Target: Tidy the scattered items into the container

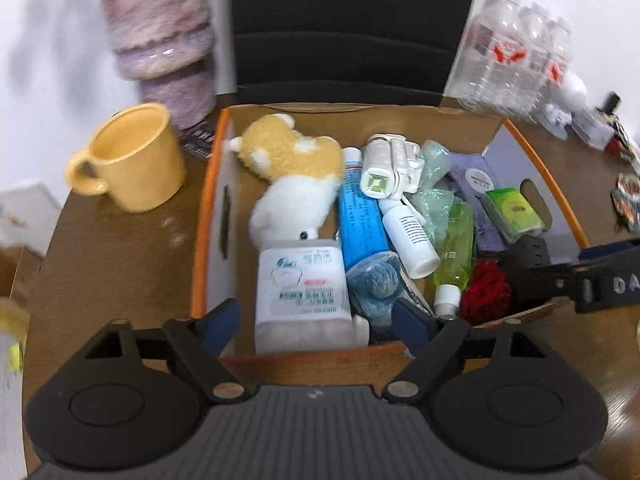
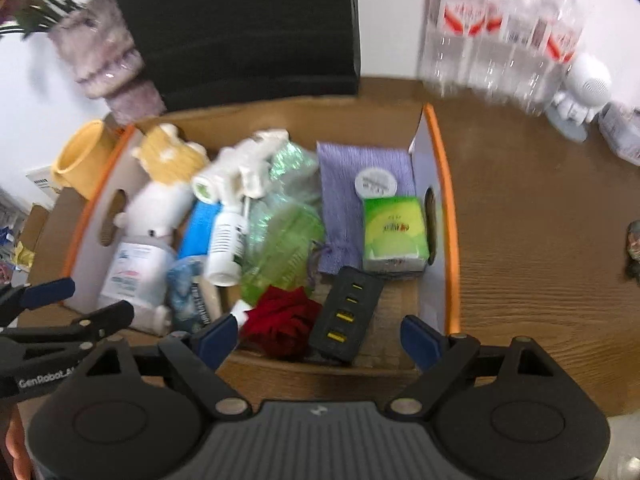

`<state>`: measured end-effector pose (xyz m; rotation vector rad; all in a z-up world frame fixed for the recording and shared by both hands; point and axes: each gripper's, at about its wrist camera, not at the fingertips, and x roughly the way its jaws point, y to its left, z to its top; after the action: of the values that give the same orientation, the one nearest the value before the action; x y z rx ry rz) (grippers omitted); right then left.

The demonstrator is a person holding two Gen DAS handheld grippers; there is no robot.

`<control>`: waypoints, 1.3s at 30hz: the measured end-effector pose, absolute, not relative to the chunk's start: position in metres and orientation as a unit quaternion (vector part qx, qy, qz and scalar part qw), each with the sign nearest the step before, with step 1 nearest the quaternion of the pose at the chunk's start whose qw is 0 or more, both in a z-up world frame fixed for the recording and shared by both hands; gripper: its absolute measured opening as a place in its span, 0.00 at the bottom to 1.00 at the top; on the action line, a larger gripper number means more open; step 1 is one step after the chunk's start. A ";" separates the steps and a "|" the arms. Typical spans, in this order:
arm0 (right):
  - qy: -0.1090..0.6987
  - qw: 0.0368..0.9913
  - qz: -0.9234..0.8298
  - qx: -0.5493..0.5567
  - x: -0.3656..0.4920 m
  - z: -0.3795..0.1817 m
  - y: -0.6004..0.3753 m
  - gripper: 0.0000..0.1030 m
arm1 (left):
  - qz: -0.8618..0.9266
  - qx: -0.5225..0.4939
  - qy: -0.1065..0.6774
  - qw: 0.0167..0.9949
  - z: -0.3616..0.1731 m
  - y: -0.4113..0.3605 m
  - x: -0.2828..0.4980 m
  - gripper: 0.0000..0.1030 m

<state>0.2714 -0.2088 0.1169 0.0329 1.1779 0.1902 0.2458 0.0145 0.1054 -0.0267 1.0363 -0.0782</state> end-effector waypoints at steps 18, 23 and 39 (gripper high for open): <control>0.543 0.834 0.099 0.005 0.153 0.149 -0.219 0.87 | -0.037 -0.009 0.512 0.858 0.155 -0.004 0.146 1.00; 0.514 0.852 0.099 0.014 0.116 0.151 -0.219 0.87 | -0.024 -0.001 0.480 0.877 0.158 -0.009 0.110 1.00; 0.329 0.939 0.095 -0.011 0.010 0.042 -0.213 0.99 | 0.007 -0.052 0.343 0.938 0.053 0.011 0.015 1.00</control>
<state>0.0104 -0.2126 0.0424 -0.0222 0.6726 0.1941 0.0147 0.0108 0.0526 -0.1067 0.6998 0.0145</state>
